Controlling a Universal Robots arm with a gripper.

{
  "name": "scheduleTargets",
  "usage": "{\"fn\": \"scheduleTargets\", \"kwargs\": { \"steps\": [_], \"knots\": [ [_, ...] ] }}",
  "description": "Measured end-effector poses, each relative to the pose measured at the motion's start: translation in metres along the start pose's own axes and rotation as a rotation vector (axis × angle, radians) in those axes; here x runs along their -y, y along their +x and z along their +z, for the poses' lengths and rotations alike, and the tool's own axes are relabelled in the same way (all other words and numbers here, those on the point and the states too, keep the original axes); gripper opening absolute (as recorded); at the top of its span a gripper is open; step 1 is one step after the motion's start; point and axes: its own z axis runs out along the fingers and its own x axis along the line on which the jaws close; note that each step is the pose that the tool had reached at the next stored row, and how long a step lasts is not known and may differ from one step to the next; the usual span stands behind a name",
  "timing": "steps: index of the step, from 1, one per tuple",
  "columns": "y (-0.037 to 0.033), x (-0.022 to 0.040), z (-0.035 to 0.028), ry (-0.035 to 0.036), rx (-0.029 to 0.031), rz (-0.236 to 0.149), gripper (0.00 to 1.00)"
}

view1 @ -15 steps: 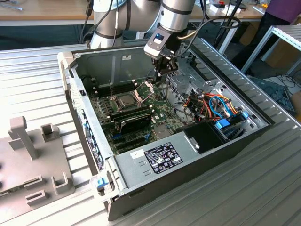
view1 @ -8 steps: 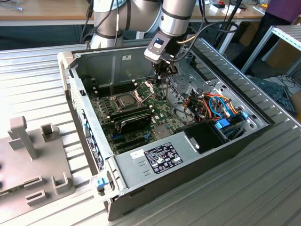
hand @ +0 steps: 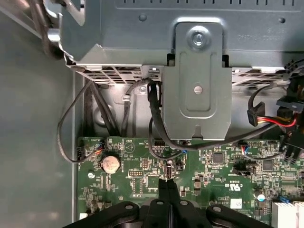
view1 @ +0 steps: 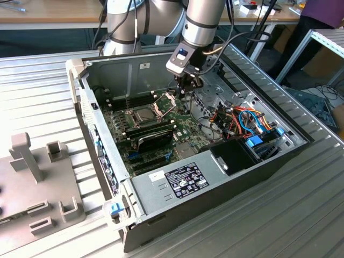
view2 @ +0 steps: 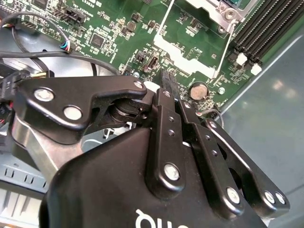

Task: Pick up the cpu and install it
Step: 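Close the cpu cover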

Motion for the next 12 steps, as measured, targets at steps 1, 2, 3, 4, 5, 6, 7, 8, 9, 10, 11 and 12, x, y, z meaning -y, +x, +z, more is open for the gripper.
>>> {"fn": "scheduleTargets", "kwargs": {
  "steps": [1, 2, 3, 4, 5, 6, 7, 8, 9, 10, 11, 12],
  "knots": [
    [0.0, 0.0, 0.0013, 0.0001, 0.0001, 0.0, 0.11],
    [0.0, 0.0, 0.0024, 0.0002, 0.0002, 0.0, 0.11],
    [0.0001, 0.0, 0.0038, 0.0003, 0.0001, 0.0, 0.11],
    [0.0002, 0.0, 0.0048, 0.0003, 0.0001, 0.0, 0.11],
    [0.0004, 0.0, 0.0057, 0.0003, 0.0002, 0.0, 0.11],
    [0.0004, 0.0, 0.0057, 0.0004, 0.0004, 0.0, 0.11],
    [0.0004, 0.0, 0.0059, 0.0003, 0.0002, 0.0, 0.11],
    [0.0004, 0.0, 0.0061, 0.0003, 0.0001, 0.0, 0.11],
    [0.0004, 0.0, 0.0061, 0.0003, 0.0001, 0.0, 0.11],
    [0.0004, 0.0, 0.0062, 0.0003, 0.0001, 0.0, 0.11],
    [0.0004, 0.0003, 0.0062, 0.0003, 0.0001, 0.0, 0.11],
    [0.0004, 0.0007, 0.0063, 0.0003, 0.0, 0.0, 0.11]
  ]
}}
